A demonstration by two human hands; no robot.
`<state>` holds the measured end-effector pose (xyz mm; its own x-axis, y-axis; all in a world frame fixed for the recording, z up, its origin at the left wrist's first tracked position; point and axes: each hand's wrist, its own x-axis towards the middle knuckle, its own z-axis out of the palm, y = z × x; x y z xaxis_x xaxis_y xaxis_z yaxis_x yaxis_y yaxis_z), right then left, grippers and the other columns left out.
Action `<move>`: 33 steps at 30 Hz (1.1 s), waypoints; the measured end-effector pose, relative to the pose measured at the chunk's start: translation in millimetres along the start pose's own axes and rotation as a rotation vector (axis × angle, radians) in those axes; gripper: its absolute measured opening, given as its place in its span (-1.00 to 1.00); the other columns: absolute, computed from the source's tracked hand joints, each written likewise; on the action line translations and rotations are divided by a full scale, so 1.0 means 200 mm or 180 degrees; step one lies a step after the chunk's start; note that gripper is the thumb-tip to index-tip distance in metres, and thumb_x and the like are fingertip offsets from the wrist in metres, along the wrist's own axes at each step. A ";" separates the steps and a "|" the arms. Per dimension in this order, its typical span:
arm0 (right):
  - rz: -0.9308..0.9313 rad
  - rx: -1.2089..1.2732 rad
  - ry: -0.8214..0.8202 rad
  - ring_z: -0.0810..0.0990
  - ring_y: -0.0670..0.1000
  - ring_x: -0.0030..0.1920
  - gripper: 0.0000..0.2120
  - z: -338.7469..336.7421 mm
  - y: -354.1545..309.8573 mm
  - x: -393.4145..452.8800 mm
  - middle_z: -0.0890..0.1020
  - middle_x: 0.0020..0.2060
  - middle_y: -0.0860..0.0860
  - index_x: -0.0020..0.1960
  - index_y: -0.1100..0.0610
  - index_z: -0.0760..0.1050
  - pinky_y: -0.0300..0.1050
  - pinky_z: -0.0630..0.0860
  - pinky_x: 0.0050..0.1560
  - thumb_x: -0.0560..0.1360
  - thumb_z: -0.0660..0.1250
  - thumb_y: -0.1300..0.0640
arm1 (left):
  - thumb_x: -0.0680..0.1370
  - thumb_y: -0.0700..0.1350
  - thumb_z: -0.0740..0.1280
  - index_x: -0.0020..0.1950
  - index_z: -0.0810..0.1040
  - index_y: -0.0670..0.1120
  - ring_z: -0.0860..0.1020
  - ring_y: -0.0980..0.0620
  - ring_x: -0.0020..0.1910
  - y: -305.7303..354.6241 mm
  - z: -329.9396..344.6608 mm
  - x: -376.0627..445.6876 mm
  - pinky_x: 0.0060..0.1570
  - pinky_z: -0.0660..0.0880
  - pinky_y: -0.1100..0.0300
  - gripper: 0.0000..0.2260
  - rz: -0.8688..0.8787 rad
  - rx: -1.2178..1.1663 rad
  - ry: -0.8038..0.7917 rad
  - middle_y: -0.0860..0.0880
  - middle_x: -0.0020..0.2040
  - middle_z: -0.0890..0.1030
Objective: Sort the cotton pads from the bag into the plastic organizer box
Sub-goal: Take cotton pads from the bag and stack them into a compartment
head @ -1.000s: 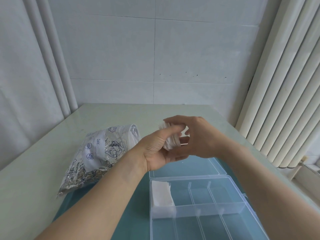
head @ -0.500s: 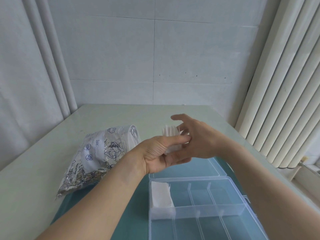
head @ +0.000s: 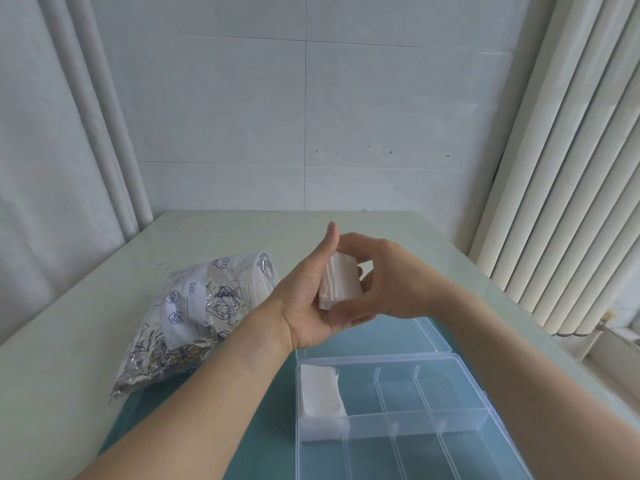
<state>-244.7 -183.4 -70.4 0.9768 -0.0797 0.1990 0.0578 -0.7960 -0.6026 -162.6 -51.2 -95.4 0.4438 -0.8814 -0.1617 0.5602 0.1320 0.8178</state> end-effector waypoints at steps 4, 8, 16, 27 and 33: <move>0.0025 -0.0154 -0.0064 0.64 0.04 -0.19 -0.38 0.02 -0.03 0.00 0.66 -0.10 -0.04 0.10 -0.22 0.49 0.09 0.63 -0.14 0.14 0.72 -0.04 | 0.48 0.36 0.27 0.08 0.60 -0.11 0.63 -0.01 -0.09 0.00 0.02 -0.01 -0.10 0.59 0.11 -0.46 0.0140 0.0066 -0.0022 -0.05 -0.05 0.57; 0.0103 -0.0277 -0.0038 0.62 0.06 -0.15 -0.42 0.01 -0.03 0.00 0.66 -0.12 -0.01 0.03 -0.04 0.55 0.15 0.60 -0.09 0.11 0.71 -0.13 | 0.51 0.32 0.27 0.34 0.52 -0.19 0.55 -0.07 0.14 -0.01 0.02 -0.01 0.13 0.54 0.08 -0.35 0.0157 0.0142 -0.0052 -0.13 0.13 0.54; 0.0085 -0.0259 -0.0081 0.64 -0.09 -0.21 -0.39 0.00 -0.02 0.00 0.64 -0.08 -0.13 0.07 -0.15 0.51 -0.02 0.64 -0.14 0.13 0.72 -0.03 | 0.46 0.30 0.31 -0.02 0.63 -0.09 0.65 -0.01 -0.06 0.00 0.01 0.01 -0.03 0.60 0.12 -0.54 0.0169 0.0023 -0.0043 -0.02 -0.14 0.61; -0.0019 -0.0217 -0.0143 0.63 0.02 -0.23 -0.44 0.02 -0.02 -0.01 0.67 -0.18 -0.06 0.11 -0.12 0.51 0.13 0.62 -0.16 0.20 0.68 -0.05 | 0.40 0.33 0.35 0.13 0.59 -0.13 0.64 -0.04 -0.03 0.00 -0.01 0.00 0.00 0.58 0.10 -0.42 0.0095 0.0231 -0.0276 -0.08 -0.06 0.63; 0.0022 -0.0386 0.0038 0.59 -0.05 -0.08 -0.40 -0.01 -0.03 0.00 0.61 -0.08 -0.11 0.21 -0.01 0.41 0.01 0.59 -0.05 0.30 0.58 -0.14 | 0.24 -0.04 0.61 0.13 0.68 -0.15 0.65 -0.14 0.10 -0.01 -0.03 -0.02 0.07 0.61 0.01 -0.51 0.0204 0.0632 -0.0832 -0.20 0.11 0.66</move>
<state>-246.0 -179.4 -64.6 0.9745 -0.0921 0.2048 0.0249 -0.8621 -0.5061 -160.8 -45.7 -100.2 0.2649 -0.9641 0.0198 0.3783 0.1228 0.9175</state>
